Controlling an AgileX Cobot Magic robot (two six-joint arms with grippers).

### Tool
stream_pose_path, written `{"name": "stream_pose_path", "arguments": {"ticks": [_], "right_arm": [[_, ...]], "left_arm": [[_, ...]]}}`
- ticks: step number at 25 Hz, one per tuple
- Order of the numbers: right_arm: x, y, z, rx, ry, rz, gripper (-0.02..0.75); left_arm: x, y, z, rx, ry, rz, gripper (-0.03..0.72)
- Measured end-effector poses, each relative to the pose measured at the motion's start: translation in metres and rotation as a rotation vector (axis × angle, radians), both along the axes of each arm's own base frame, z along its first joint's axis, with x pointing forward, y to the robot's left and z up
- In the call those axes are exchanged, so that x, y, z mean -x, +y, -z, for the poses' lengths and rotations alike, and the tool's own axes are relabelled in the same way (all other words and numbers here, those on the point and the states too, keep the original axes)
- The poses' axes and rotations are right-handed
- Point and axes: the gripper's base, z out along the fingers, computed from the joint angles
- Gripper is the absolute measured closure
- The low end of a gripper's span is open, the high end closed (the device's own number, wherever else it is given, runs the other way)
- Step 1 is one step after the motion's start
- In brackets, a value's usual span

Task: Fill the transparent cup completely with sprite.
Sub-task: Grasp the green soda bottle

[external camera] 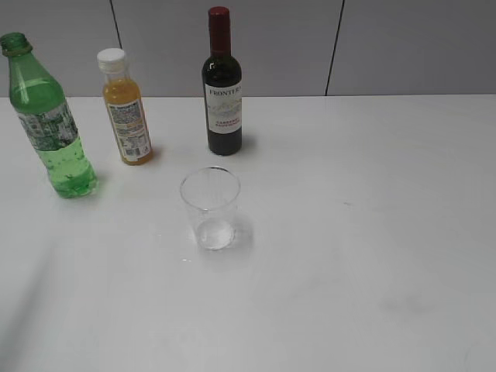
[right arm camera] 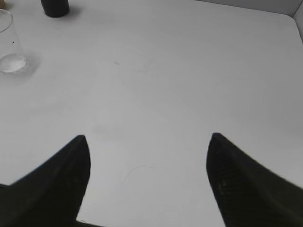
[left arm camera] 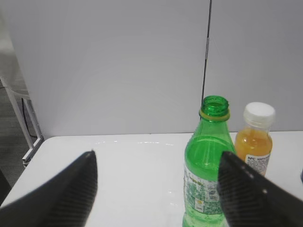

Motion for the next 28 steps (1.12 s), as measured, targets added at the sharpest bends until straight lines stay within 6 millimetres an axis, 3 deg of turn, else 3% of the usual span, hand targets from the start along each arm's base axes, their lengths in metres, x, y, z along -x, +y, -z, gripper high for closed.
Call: {"name": "stream_pose_path", "arguments": {"ticks": [6,11,17,28], "right_arm": [[0.0,0.0,0.0,0.001,0.0,-0.001,0.156],[0.0,0.0,0.0,0.001,0.0,-0.001,0.156],[0.0,0.0,0.0,0.0,0.0,0.0,0.156],[0.0,0.0,0.0,0.001,-0.001,0.0,0.157]], "left_arm": [[-0.022,0.001,0.028,0.062,0.042,-0.017,0.095],[-0.008,0.001,0.063,0.104,0.028,-0.022,0.096],[-0.016,-0.008,0.074,0.031,-0.016,0.091,0.096],[-0.047,-0.02,0.115,0.024,0.064,0.237,0.038]]}}
